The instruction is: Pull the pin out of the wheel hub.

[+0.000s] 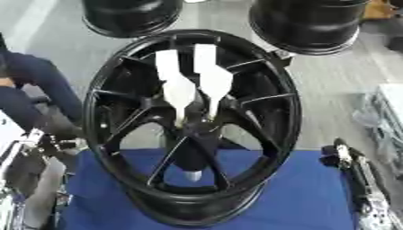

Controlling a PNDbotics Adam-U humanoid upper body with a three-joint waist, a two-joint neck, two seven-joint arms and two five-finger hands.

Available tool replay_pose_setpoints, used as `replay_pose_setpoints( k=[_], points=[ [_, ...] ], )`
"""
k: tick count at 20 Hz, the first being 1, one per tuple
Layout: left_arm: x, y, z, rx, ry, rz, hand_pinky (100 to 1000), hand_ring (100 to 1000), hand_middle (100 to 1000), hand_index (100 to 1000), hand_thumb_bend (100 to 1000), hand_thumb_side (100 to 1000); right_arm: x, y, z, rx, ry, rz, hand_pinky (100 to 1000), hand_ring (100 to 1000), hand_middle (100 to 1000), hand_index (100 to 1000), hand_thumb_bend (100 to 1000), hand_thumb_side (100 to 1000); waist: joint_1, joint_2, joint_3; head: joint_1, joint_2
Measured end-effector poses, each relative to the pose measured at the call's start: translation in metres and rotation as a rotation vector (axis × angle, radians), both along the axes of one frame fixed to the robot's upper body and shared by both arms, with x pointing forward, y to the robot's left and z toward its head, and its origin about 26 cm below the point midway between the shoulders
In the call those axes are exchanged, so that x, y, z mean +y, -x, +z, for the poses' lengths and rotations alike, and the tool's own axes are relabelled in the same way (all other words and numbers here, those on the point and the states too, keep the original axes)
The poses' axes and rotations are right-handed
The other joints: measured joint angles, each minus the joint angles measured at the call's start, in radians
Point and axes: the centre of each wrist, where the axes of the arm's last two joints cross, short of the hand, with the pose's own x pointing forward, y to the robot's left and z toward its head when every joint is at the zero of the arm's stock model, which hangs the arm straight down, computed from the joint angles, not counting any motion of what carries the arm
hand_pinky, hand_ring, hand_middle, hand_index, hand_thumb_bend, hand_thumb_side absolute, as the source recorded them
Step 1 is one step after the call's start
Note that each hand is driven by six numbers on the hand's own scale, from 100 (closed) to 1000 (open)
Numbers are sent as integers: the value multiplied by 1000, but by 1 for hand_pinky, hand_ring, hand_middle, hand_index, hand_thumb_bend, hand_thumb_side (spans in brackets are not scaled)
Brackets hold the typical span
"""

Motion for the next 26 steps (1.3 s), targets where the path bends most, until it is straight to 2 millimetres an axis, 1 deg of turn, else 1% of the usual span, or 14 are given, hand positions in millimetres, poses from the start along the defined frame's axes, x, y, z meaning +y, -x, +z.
replay_pose_setpoints(
  k=[6,8,11,13,15,17,18,19,20,21,22,23,24,26],
  points=[
    [6,1,3,-20,-10,36,701,677,611,597,436,678,0,0,0,0,0,-1,668,582,565,595,100,863,1,-1,0,0,0],
    [11,2,6,-33,-25,53,702,678,611,601,432,674,-1,0,0,-1,0,-2,668,582,565,595,100,862,3,-1,0,1,0],
    [24,4,17,-73,-69,91,705,686,614,613,423,655,-2,0,0,-3,0,-7,668,581,565,595,100,856,5,-4,-1,5,0],
    [35,6,32,-128,-122,125,708,692,619,635,419,625,-2,0,0,-4,0,-9,668,581,565,594,100,855,13,-7,-2,7,0],
    [44,8,53,-205,-191,155,711,696,623,647,427,593,-3,0,0,-5,2,-12,667,581,565,594,100,856,26,-10,-6,9,0],
    [49,9,77,-295,-270,174,711,696,623,647,427,593,-4,0,0,-5,4,-16,667,581,565,594,100,856,35,-13,-7,9,0],
    [51,10,85,-328,-304,182,711,696,623,647,427,593,-4,0,0,-5,5,-16,667,581,565,594,100,856,35,-13,-7,9,0],
    [54,11,91,-353,-331,190,725,715,643,685,464,555,-4,0,0,-5,5,-16,667,581,565,594,100,860,34,-13,-7,9,0],
    [56,11,96,-376,-356,191,736,730,663,715,495,542,-4,0,0,-4,6,-16,667,581,565,594,100,854,36,-16,-9,10,0],
    [56,9,104,-406,-386,178,739,734,668,723,504,540,-6,1,0,-2,12,-17,667,581,565,594,100,853,44,-21,-9,10,0],
    [52,5,115,-451,-421,149,742,738,673,734,517,536,-8,2,-1,3,21,-19,667,581,565,594,100,850,57,-26,-9,9,0],
    [47,2,129,-503,-460,112,744,739,678,746,532,529,-10,3,-2,6,30,-20,667,581,565,594,100,848,70,-27,-8,6,0],
    [40,0,140,-548,-502,69,746,740,683,758,548,528,-12,3,-2,8,36,-20,667,581,565,594,100,848,78,-27,-7,3,0],
    [29,-5,157,-615,-583,-16,754,743,696,790,587,527,-14,4,-2,9,42,-23,667,581,565,594,100,851,77,-29,-6,-2,0]
  ],
)
